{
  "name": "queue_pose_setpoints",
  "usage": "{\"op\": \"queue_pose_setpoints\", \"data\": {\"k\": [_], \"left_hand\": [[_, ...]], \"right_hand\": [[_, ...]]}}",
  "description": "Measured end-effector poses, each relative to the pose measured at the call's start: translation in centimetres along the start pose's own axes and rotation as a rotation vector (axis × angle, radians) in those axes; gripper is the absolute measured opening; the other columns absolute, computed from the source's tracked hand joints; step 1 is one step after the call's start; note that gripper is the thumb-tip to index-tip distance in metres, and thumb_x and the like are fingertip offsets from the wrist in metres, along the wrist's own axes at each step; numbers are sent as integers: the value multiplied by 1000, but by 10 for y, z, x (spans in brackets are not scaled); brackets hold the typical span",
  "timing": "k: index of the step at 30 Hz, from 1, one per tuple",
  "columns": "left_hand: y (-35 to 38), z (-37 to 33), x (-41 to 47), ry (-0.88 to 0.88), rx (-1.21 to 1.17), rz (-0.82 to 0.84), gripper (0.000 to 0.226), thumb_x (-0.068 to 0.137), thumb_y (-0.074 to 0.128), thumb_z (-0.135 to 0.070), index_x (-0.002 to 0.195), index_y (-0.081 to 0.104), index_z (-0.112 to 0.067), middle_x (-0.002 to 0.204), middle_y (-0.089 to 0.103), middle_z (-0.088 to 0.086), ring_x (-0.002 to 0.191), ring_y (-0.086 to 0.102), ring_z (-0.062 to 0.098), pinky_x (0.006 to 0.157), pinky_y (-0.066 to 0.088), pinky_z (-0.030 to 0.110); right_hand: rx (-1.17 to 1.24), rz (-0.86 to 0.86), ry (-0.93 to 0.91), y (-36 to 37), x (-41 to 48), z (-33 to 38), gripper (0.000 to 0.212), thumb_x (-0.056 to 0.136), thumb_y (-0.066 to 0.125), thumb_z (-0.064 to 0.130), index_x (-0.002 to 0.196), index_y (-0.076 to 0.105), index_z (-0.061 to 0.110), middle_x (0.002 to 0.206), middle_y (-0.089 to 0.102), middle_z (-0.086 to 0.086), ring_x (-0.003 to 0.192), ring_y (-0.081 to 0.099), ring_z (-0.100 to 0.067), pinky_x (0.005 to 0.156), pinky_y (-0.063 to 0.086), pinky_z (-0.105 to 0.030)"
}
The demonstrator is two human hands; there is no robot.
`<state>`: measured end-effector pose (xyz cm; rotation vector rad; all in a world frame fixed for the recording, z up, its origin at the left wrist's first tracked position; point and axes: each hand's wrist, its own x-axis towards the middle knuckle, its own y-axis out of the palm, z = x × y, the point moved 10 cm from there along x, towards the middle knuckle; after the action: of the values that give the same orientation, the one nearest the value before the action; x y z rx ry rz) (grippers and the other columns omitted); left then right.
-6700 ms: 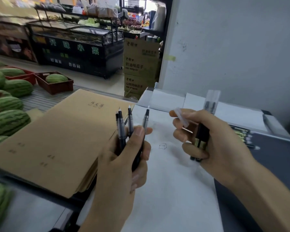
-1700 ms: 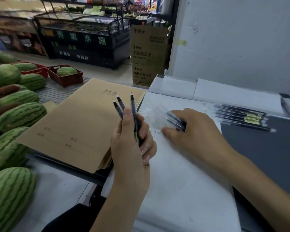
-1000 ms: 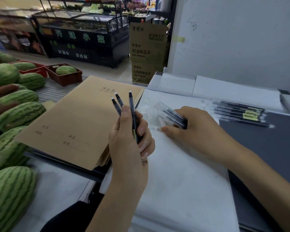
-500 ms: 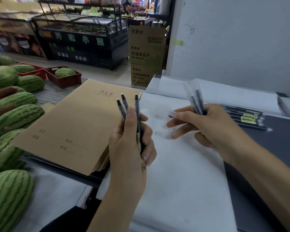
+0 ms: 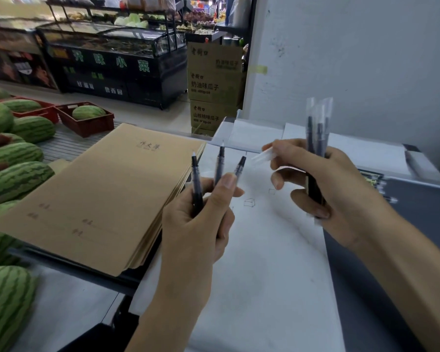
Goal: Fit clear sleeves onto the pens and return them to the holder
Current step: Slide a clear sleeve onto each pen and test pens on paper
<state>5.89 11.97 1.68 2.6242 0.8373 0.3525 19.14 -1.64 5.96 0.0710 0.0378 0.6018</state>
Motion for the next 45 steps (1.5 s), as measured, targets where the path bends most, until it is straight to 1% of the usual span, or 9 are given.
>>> {"op": "queue_pose_setpoints", "data": {"k": [2,5,18,24,29,35,38,42,45], "left_hand": [[2,0,-1,5,29,9,32,88,75,-43,82,73,-11,55,33,6,34,20,9,40,18,13],[5,-2,-2,24,72,22,29,89,74,-40,74,71,-15,52,34,6,33,21,8,39,20,14],[7,0,-1,19,113,22,32,87,76,-40,79,72,-9,50,32,1,35,25,6,38,22,15],[6,0,-2,9,105,4,34,86,76,-39,79,71,-7,51,30,0,36,24,7,38,22,15],[4,-2,-2,29,126,-9,35,87,75,-39,79,70,-5,53,30,2,39,24,10,39,23,17],[2,-4,-2,54,100,-39,50,86,76,-36,87,57,11,57,27,6,43,22,11,39,24,17],[1,-5,-1,55,113,-47,48,86,76,-36,87,61,10,57,27,7,42,23,11,39,24,17],[1,-4,-1,49,122,-47,41,86,76,-36,83,66,4,56,28,6,41,23,11,40,24,17],[1,-3,-1,46,130,-51,40,86,75,-37,82,68,2,54,31,3,41,24,11,40,24,17]], "right_hand": [[7,-31,-39,-1,-1,4,26,97,73,33,106,76,9,102,80,-7,86,77,-20,33,25,-15],[21,-71,-97,-3,-4,11,22,98,71,32,106,76,12,103,81,-11,96,79,-26,32,27,-15],[-101,-87,-189,3,-14,25,21,91,76,35,103,80,18,95,80,-9,81,78,-26,36,30,-17],[-175,-62,-298,11,-19,30,12,92,77,27,94,74,16,81,79,-10,52,67,-12,38,35,-13],[-181,-83,-347,15,-24,29,12,93,76,21,92,73,10,78,78,-9,41,59,-4,43,40,-7],[-108,-79,-308,19,-23,20,14,99,71,20,91,70,9,77,77,-11,43,59,-6,36,30,-15],[-109,-68,-300,21,-24,18,14,100,70,21,89,70,12,81,77,-11,55,67,-15,36,30,-16],[-128,-72,-319,22,-26,19,18,100,70,20,83,70,18,80,77,-7,51,64,-11,38,32,-14],[-125,-74,-290,21,-24,17,18,100,70,22,82,69,21,83,77,-8,57,66,-17,38,32,-16]]}}
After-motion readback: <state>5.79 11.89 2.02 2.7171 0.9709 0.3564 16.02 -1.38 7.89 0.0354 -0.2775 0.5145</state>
